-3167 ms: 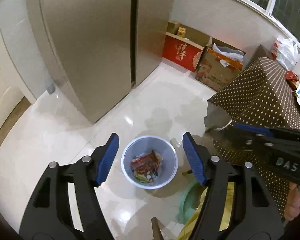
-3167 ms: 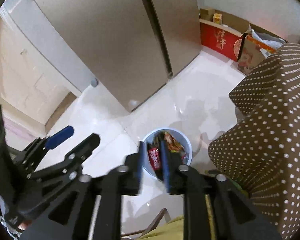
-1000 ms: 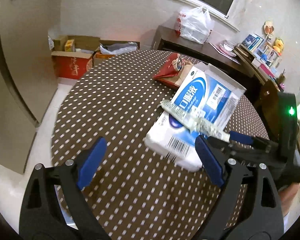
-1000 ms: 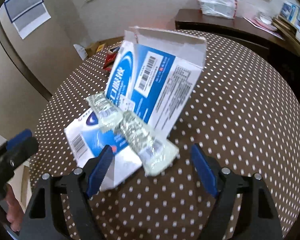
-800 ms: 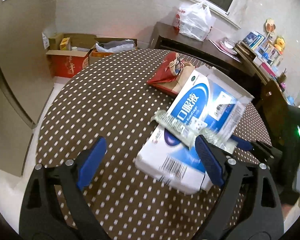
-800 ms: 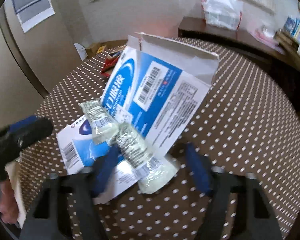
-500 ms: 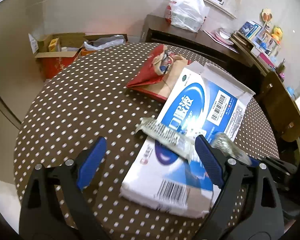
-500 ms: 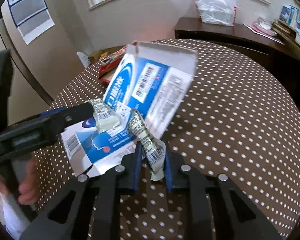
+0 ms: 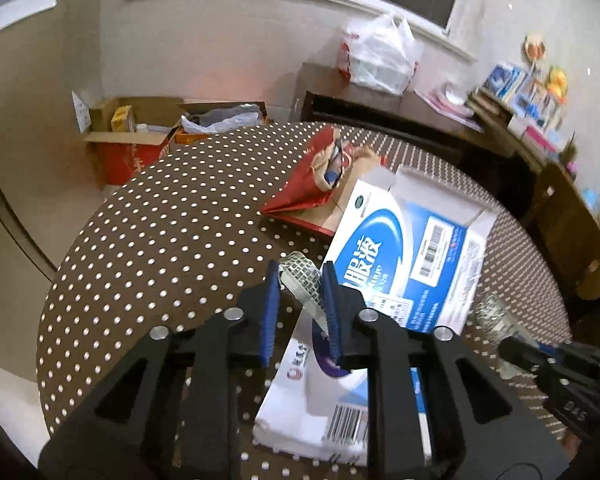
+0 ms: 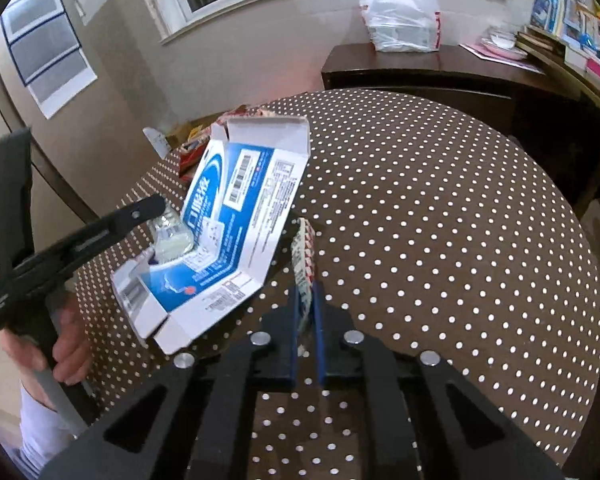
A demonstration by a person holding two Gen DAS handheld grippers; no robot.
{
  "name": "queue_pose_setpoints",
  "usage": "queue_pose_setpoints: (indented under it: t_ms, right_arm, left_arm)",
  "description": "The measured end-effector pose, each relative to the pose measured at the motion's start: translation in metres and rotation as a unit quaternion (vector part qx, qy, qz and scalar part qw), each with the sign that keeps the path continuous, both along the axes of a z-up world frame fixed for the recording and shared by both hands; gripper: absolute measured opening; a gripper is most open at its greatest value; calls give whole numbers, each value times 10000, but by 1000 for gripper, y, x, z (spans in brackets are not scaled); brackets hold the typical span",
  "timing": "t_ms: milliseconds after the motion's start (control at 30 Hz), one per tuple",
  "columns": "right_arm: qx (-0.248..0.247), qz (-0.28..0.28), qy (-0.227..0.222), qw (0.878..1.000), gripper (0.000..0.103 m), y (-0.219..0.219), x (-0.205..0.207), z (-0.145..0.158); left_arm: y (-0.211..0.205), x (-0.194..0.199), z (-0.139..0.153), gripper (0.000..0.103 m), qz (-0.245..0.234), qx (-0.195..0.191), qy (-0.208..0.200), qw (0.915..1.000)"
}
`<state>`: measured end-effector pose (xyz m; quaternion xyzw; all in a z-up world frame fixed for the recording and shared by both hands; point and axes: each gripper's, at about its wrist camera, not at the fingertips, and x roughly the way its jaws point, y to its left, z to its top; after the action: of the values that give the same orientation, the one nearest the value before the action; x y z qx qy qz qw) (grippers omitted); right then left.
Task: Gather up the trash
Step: 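Grasp a silver blister strip with the right tool while left grasps another strip, then carry both blister strips over the wastebasket with both tools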
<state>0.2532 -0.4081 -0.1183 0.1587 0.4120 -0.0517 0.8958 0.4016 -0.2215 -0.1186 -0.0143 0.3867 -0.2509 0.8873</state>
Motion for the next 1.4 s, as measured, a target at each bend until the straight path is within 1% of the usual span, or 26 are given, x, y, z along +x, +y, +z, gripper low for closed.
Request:
queue_pose_setpoints:
  t_ms: [33,133,300,400,467,633,700,767,900,1000,1133,1267,1367,1400]
  right_arm:
    - [-32,11,-37,10000,7,3,-2,3]
    - [-5,64,-99,9999,7,11,-4,9]
    - [68,117,-250,9996,6,28,-9,24]
    - [86,298,-352,9989,6,48,-11,35]
    - [59,437,-408,9982,6,63,-12,40]
    - [86,806,-368,9960,6,103,-9,42]
    - [94,943,-307,9950,6,120,-7,40]
    - [118,1098,-256,9936,6,139,-4,38]
    - [195,1411,-209,9896,6,176,-1,37]
    - [176,1701,-189,9851,6,210,0,37]
    - [194,2020,-132,9791,6,247,3,33]
    - [191,2347,-59,9719,6,284,7,27]
    - [195,2546,20,9668,6,307,8,20]
    - [210,2606,55,9652,6,313,9,17]
  left_arm:
    - [5,-3,4,19,34,-26,-47,10000]
    - [14,-13,12,18,88,103,-238,9996]
    - [35,-29,24,17,189,98,-342,9992]
    - [54,-40,31,17,277,51,-383,9989]
    - [68,-49,37,16,370,74,-482,9981]
    - [103,-69,40,16,558,115,-504,9971]
    - [119,-78,39,16,626,157,-546,9964]
    - [138,-89,36,16,789,277,-591,9947]
    - [178,-101,25,16,1074,320,-420,9928]
    - [211,-111,18,16,1374,384,-377,9890]
    - [253,-121,6,16,1678,439,-216,9846]
    - [283,-126,-5,16,1913,456,-60,9805]
    - [300,-129,-16,17,2068,626,41,9764]
    - [303,-129,-19,20,2141,721,59,9741]
